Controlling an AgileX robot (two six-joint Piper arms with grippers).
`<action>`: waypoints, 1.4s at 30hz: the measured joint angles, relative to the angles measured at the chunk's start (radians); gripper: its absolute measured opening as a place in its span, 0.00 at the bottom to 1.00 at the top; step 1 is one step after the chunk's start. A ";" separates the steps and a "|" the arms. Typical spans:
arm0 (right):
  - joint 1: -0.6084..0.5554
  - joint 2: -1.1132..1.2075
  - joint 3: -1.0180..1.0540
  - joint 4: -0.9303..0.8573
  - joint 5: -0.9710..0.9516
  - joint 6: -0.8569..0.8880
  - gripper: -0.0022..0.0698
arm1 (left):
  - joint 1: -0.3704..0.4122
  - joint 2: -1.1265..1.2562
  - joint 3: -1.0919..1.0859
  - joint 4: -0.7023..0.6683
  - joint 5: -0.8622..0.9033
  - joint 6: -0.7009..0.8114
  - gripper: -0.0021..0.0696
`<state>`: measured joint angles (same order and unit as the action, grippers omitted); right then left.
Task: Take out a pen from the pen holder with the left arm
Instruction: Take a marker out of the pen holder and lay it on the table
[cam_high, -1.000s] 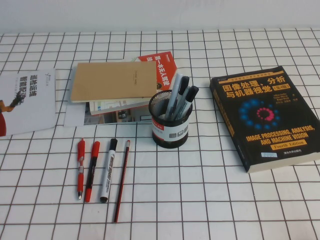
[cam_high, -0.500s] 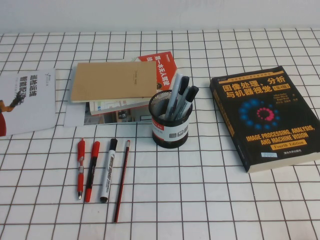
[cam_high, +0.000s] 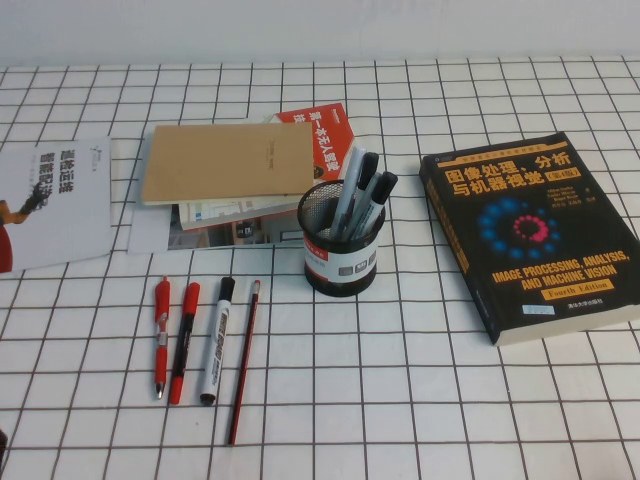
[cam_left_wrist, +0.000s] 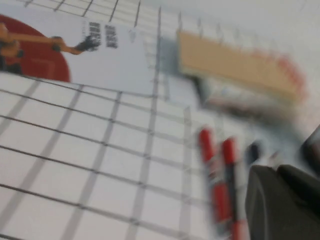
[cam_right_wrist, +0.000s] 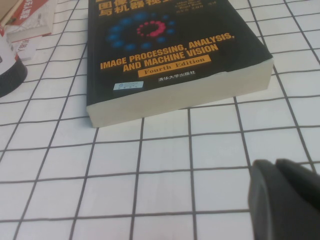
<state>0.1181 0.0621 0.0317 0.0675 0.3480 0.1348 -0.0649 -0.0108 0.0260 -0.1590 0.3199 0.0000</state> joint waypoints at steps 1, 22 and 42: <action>0.000 0.000 0.000 0.000 0.000 0.000 0.01 | 0.000 0.000 0.000 -0.090 -0.041 -0.074 0.03; 0.000 0.000 0.000 0.000 0.000 0.000 0.01 | 0.000 0.000 0.000 -0.685 -0.404 -0.122 0.03; 0.000 0.000 0.000 0.000 0.000 0.000 0.01 | 0.000 0.832 -0.711 -0.791 0.232 0.992 0.03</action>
<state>0.1181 0.0621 0.0317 0.0675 0.3480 0.1348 -0.0649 0.8212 -0.6854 -0.9498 0.5518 0.9924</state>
